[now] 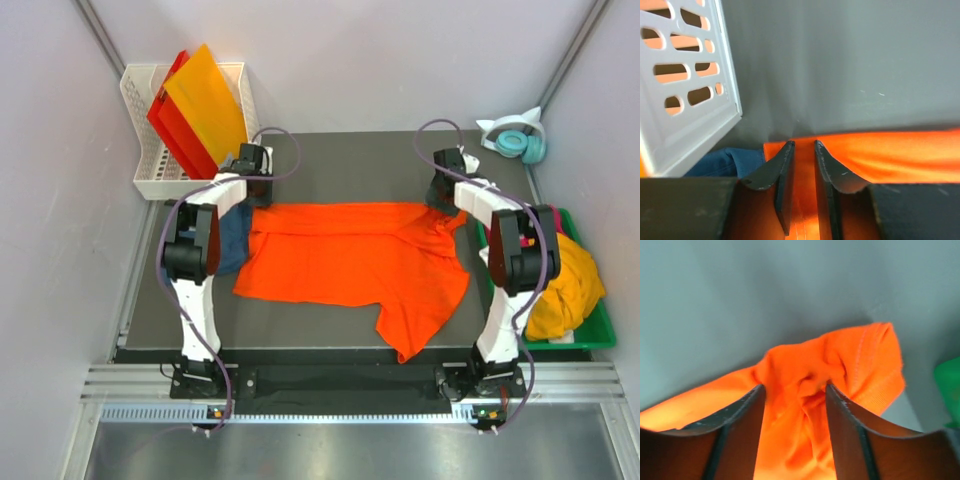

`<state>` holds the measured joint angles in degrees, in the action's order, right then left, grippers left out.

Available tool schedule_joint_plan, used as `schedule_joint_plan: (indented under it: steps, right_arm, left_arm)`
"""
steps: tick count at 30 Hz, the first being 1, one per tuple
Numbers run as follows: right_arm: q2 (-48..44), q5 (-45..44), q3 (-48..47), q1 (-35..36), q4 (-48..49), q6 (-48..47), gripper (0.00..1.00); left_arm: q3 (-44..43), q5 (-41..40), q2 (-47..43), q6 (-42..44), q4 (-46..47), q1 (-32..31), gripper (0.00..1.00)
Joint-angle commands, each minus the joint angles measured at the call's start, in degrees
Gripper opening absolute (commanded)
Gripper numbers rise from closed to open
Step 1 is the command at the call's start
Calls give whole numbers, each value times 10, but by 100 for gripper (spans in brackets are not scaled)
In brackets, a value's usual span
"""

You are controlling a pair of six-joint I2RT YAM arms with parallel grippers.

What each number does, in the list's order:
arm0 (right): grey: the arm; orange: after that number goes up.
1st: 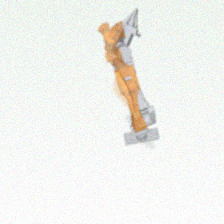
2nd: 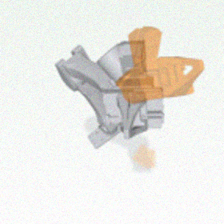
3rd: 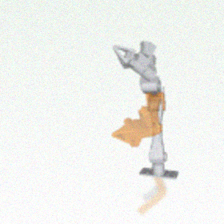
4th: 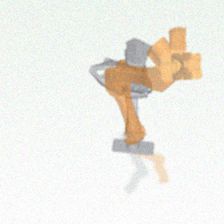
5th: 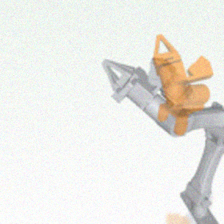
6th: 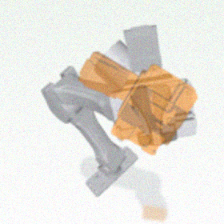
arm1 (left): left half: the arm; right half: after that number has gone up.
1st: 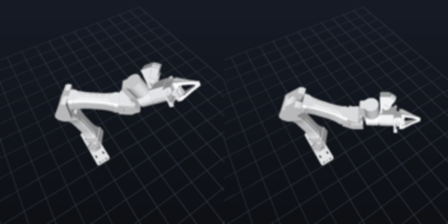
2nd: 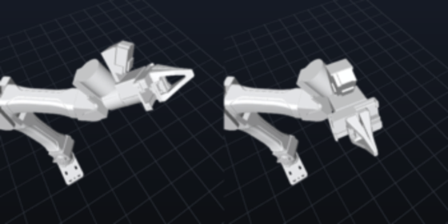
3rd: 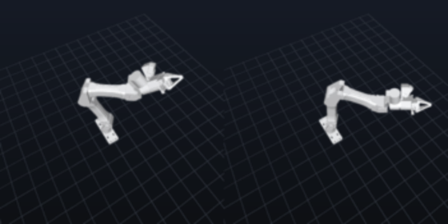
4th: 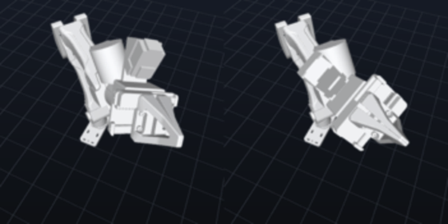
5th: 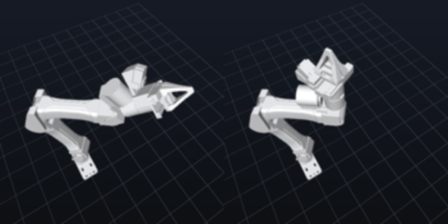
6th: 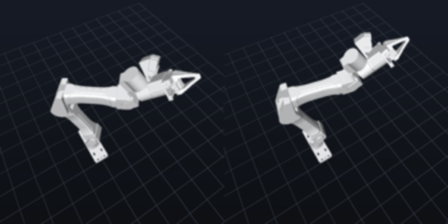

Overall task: Fold and stack the t-shirts
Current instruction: Fold the tshirt

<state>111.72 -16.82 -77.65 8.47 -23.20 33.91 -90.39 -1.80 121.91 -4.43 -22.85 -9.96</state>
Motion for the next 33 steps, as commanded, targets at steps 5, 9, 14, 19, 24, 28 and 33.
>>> schedule_joint_plan:
  steps: [5,9,14,19,24,28,33]
  right_arm:
    - [-125,3,-67,59,10,-68,56]
    - [-142,17,-16,80,7,-58,49]
    - [-149,19,79,88,24,-31,36]
    - [-128,-7,104,88,25,-21,34]
    - [-108,-32,101,81,3,-3,35]
    - [-105,-56,111,71,-21,16,36]
    - [-144,-81,152,50,-19,36,36]
  left_arm:
    - [13,76,-148,-20,18,6,31]
    - [52,93,-163,-17,6,1,30]
    - [121,121,-154,1,-6,-17,26]
    - [136,111,-117,4,-7,-27,25]
    - [102,84,-79,4,-30,-29,25]
    - [85,68,-51,-1,-50,-28,25]
    - [94,53,-53,-1,-44,-27,25]
